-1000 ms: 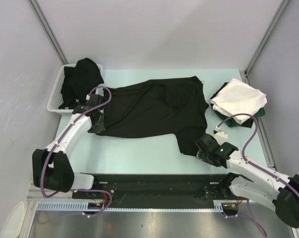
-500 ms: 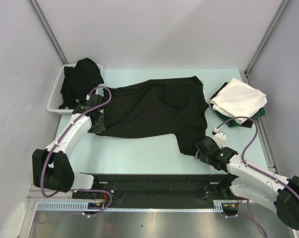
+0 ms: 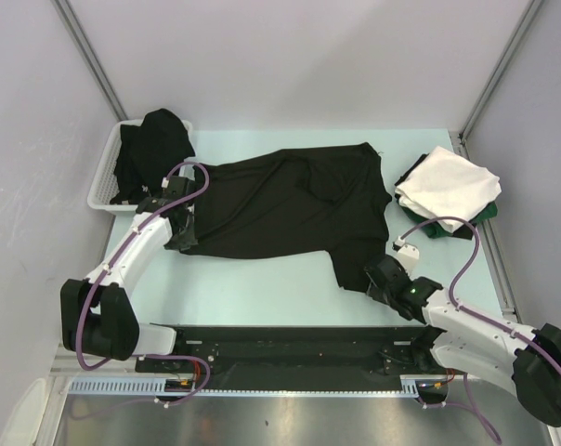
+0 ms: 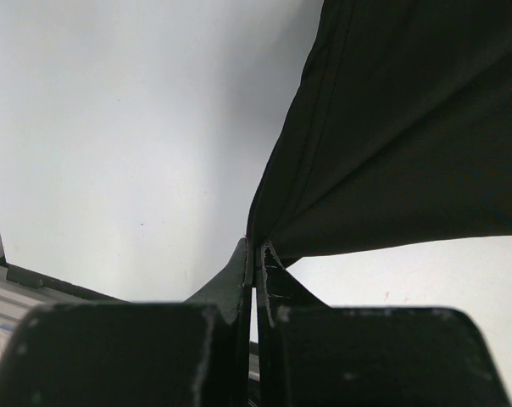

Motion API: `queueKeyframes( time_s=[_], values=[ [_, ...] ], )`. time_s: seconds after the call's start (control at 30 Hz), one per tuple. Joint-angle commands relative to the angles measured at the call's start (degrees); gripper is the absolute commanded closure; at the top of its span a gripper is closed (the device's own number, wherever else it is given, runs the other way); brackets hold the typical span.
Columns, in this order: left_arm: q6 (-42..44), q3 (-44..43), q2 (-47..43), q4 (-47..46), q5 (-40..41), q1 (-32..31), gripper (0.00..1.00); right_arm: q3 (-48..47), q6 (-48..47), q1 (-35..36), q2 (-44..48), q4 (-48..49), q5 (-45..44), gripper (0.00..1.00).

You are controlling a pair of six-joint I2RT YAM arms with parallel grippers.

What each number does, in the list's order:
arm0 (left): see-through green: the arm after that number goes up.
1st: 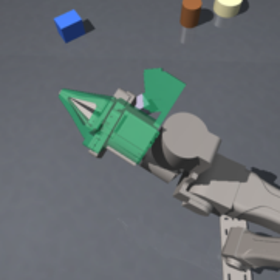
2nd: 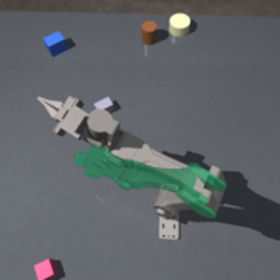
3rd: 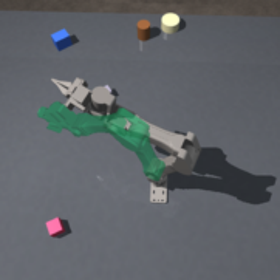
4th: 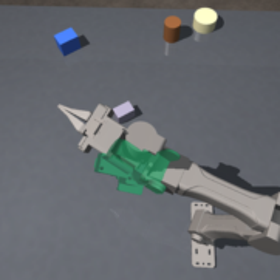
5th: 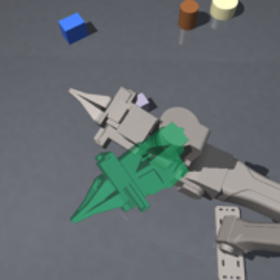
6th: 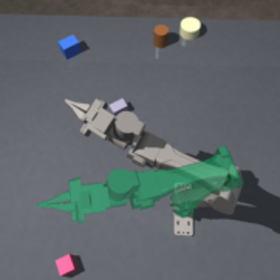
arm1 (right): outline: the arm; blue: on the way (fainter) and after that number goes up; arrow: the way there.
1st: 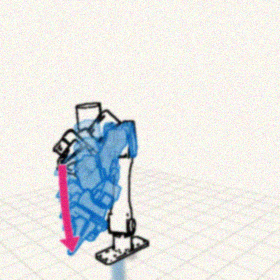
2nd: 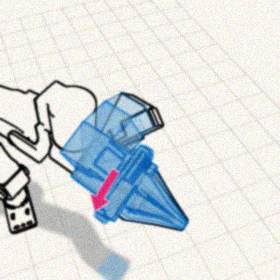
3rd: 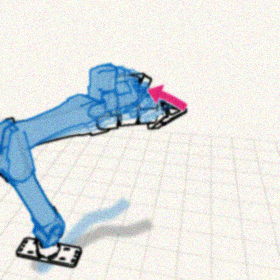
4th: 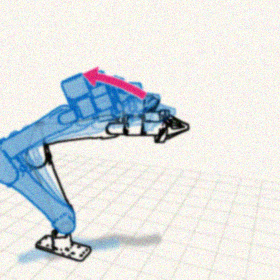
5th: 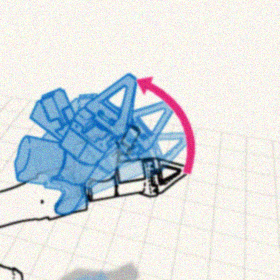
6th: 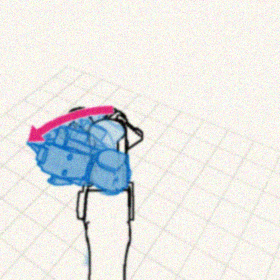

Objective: Fold and stack the t-shirts

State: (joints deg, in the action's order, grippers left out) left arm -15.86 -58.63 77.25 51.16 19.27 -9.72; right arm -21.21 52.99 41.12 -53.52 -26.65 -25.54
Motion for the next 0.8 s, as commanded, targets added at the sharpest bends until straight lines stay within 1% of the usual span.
queueKeyframes(
  time_s=[0.0, 0.07, 0.13, 0.17, 0.23, 0.27, 0.3, 0.5, 0.77],
  values=[
    [1.4, -2.5, -0.5, 0.8, 0.4, 0.3, 1.0, 0.5, -1.1, 0.2, 0.9, 2.6, -1.5, 0.68],
    [1.4, -2.5, -0.6, 0.6, 0.3, 0.3, 1.0, 0.5, -1.1, 0.2, 2.0, 2.1, -1.3, 0.74],
    [1.4, -2.2, -0.9, 0.6, 0.4, 0.3, 1.0, 0.5, -0.9, 0.2, 2.7, 1.8, -0.8, 0.78],
    [1.4, -2.2, -1.0, 0.5, 0.4, 0.3, 1.0, 0.5, -1.0, 0.2, 3.0, 1.3, -0.8, 0.84],
    [1.4, -2.1, -1.0, 0.4, 0.4, 0.3, 1.0, 0.5, -1.0, 0.3, 4.2, 0.6, -0.7, 0.91],
    [1.3, -2.2, -1.1, 0.5, 0.5, 0.3, 1.0, 0.4, -1.1, 0.1, 4.7, 0.2, -0.6, 0.98],
    [1.4, -2.3, -1.1, 0.4, 0.5, 0.3, 1.0, 0.3, -1.1, 0.3, 5.9, -0.1, -0.7, 1.0],
    [0.9, -3.4, -3.0, 1.4, 1.6, 0.3, 1.0, -1.5, -0.3, 0.3, 10.4, -3.8, 0.3, 1.0],
    [0.7, -3.4, -7.6, 3.5, 5.9, 0.4, 1.0, -10.5, -0.8, 0.3, 11.6, -13.4, -0.7, 1.0]
  ],
)
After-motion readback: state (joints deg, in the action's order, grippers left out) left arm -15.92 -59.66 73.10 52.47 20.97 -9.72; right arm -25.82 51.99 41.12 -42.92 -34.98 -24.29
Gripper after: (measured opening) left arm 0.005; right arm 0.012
